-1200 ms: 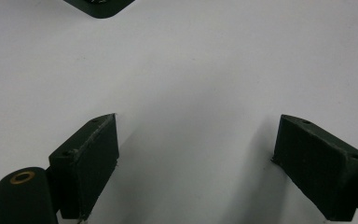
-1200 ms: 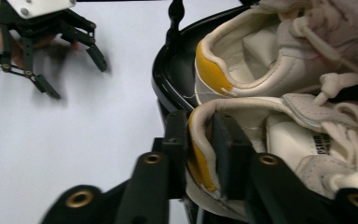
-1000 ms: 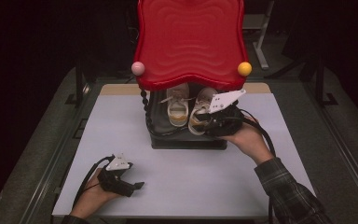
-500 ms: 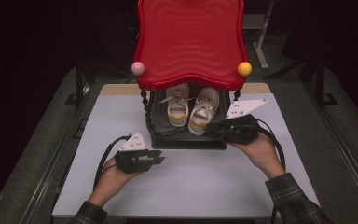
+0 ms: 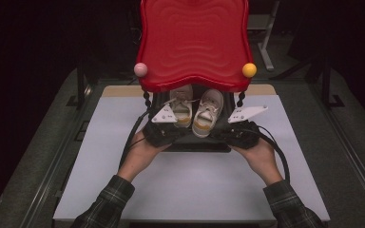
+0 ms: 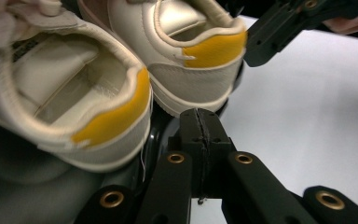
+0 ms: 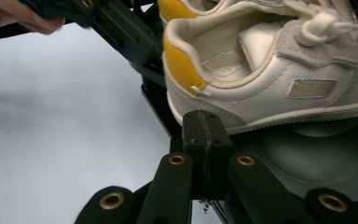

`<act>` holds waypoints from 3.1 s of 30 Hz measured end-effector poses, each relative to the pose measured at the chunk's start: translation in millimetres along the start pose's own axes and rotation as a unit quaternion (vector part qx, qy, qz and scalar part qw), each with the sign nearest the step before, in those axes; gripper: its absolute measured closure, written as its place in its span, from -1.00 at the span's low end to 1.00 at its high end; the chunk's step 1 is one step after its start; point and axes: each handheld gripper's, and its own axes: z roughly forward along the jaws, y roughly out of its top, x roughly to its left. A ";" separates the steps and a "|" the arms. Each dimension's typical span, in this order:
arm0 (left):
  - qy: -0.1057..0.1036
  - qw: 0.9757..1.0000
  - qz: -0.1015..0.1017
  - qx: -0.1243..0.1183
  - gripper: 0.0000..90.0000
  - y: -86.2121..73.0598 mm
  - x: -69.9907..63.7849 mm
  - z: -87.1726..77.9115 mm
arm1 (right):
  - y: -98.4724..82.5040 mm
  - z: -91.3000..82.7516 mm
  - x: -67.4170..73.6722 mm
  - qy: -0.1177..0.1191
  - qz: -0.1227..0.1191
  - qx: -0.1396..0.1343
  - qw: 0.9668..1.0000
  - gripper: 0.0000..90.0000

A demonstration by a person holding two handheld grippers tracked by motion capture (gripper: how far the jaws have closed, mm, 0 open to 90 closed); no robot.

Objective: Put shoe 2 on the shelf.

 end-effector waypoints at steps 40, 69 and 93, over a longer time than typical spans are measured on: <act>0.001 1.000 0.010 -0.022 1.00 20.6 -10.4 32.9 | 4.5 7.7 -13.1 -0.083 0.022 -0.014 0.996 1.00; -0.022 1.000 -0.010 -0.012 0.08 13.7 -15.0 4.6 | -2.8 -16.3 -3.5 -0.071 0.019 -0.025 0.997 0.38; 0.030 0.999 -0.023 0.031 -0.48 -65.4 -28.3 -61.8 | -64.1 -57.6 -2.6 -0.071 0.063 0.018 0.995 -0.35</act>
